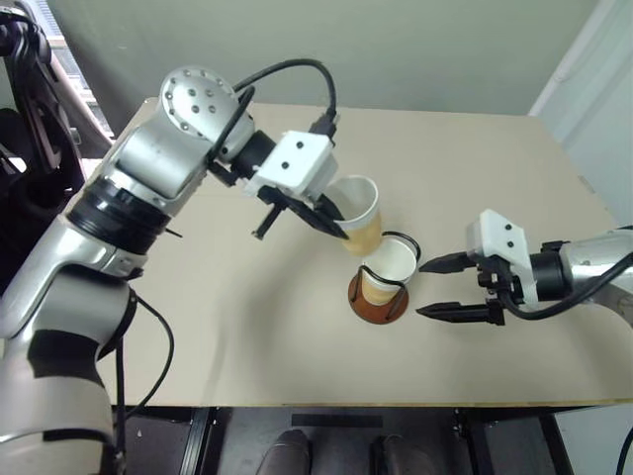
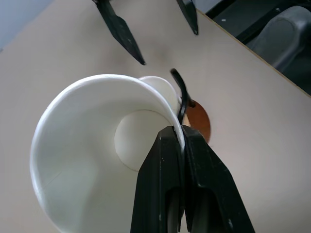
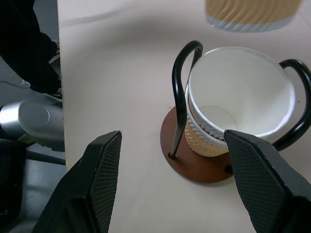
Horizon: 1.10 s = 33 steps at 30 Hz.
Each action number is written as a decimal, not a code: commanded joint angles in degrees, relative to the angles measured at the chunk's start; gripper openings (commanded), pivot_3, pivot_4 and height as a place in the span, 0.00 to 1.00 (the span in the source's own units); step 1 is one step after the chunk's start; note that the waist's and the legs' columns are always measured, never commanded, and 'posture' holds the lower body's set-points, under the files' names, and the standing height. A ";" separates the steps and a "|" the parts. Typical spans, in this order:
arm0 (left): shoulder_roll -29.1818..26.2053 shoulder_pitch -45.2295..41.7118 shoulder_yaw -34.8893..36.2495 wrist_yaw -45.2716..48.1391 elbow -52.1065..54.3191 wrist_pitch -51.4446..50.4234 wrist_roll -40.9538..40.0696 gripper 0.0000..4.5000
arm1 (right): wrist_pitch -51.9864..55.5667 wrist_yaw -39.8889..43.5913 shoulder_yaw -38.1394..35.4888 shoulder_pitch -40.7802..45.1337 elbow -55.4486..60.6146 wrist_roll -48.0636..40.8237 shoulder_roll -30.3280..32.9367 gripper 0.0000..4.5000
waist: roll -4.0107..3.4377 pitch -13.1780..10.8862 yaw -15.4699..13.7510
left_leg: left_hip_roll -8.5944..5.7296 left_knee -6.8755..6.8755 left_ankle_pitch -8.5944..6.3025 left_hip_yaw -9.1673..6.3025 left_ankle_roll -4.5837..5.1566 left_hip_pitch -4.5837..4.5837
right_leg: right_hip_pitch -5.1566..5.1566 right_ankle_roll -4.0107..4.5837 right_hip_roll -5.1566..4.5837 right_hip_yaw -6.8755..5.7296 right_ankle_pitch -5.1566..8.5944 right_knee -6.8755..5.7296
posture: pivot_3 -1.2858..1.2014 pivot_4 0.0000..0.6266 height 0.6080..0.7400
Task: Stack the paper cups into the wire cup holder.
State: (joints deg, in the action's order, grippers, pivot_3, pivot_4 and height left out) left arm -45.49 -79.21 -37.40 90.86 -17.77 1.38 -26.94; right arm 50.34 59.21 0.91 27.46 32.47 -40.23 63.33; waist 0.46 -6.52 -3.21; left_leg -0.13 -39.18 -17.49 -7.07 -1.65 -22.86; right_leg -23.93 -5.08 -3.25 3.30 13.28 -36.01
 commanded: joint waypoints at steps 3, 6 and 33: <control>2.83 -4.56 -1.44 1.64 -4.26 4.24 -0.44 0.01 | -0.51 -0.38 -2.52 -0.41 1.93 -0.04 0.61 0.75 | 0.01 0.00 -0.04 | 0.00 -0.01 0.00 0.02 0.00 -0.02 | 0.00 -0.01 0.00 0.00 -0.01 0.00 | 0.52 0.24 1.00; 3.85 -5.97 -4.16 1.64 -6.27 6.55 -0.74 0.01 | -0.35 -0.72 -2.94 -0.92 2.21 -0.07 0.72 0.75 | 0.01 0.00 -0.05 | 0.00 0.00 0.00 0.03 0.00 -0.02 | -0.01 -0.01 0.01 0.00 -0.01 0.02 | 0.52 0.24 1.00; 8.48 -15.64 -22.64 1.64 -14.56 15.55 -9.45 0.01 | 1.88 -4.67 -7.01 -4.77 5.79 -1.70 0.59 0.75 | 0.02 -0.01 -0.63 | 0.00 -0.03 -0.03 0.10 0.03 -0.08 | 0.00 -0.06 0.01 0.00 -0.03 0.04 | 0.52 0.24 1.00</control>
State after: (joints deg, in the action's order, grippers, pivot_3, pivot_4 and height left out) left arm -37.15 -92.64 -60.26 90.86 -32.19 15.57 -35.88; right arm 52.50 55.01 -3.60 22.22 36.71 -41.24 63.74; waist 0.47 -6.53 -3.83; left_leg -0.13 -39.22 -17.52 -6.97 -1.62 -22.94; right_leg -23.93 -5.14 -3.25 3.30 13.25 -35.98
